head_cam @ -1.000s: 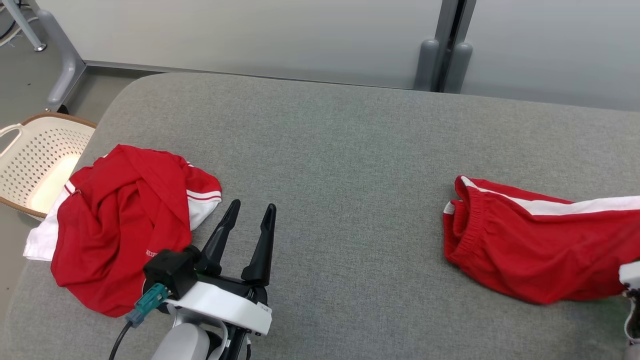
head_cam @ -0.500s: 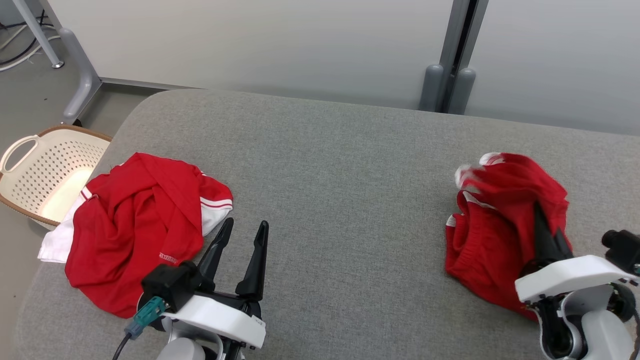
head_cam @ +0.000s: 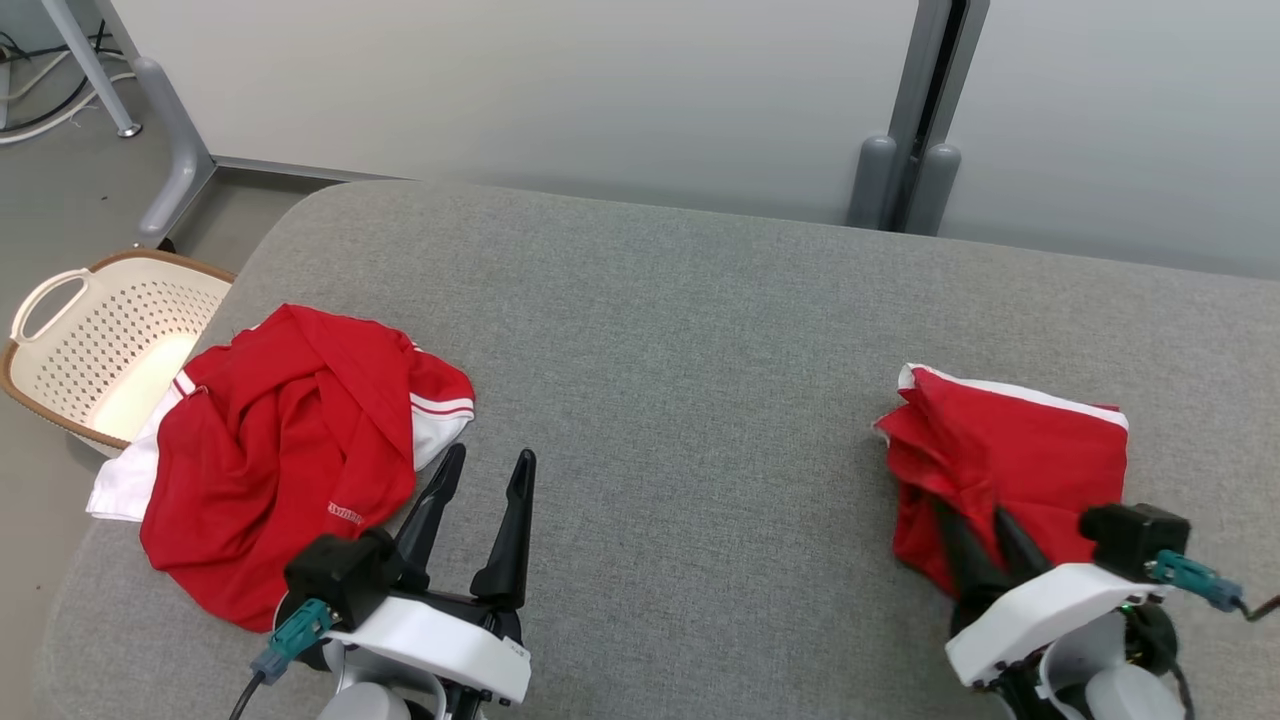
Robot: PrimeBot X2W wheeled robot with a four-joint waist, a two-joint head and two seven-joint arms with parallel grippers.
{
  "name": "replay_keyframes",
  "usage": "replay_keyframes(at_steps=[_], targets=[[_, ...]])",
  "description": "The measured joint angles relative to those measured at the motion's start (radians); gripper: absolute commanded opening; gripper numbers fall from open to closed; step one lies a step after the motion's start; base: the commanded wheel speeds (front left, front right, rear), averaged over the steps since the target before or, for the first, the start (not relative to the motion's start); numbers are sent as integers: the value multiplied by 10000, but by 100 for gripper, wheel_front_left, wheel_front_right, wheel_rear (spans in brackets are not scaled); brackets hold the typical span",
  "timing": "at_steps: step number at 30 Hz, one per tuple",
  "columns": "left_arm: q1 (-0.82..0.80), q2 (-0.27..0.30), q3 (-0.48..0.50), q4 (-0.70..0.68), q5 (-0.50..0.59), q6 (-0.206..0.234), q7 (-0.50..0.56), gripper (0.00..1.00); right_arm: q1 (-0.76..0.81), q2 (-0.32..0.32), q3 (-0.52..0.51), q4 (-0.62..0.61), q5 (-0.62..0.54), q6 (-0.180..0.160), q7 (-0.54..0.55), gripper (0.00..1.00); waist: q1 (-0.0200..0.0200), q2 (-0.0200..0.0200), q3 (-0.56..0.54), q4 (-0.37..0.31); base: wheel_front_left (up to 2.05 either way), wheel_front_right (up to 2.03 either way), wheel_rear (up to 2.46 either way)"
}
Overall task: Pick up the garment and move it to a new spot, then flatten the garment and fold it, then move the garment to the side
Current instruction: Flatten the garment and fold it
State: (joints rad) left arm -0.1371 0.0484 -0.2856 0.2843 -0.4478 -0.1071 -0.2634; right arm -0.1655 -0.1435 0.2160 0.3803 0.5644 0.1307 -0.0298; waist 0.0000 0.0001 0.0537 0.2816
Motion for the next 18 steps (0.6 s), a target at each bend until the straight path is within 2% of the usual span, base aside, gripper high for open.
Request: replay_keyframes(at_steps=[6,13,18], targets=[[49,0,-17,-10,-6,25,0,100,71,-403,1218,-261,754,0,709,100,0,0,73,7,0,0,0],[45,0,-117,-42,-121,27,0,100,86,-629,1701,100,1310,0,1360,100,0,0,258,72,0,0,0],[-1,2,-186,-40,-184,27,0,100,-60,-646,1827,639,1277,0,1522,100,0,0,431,171,0,0,0]])
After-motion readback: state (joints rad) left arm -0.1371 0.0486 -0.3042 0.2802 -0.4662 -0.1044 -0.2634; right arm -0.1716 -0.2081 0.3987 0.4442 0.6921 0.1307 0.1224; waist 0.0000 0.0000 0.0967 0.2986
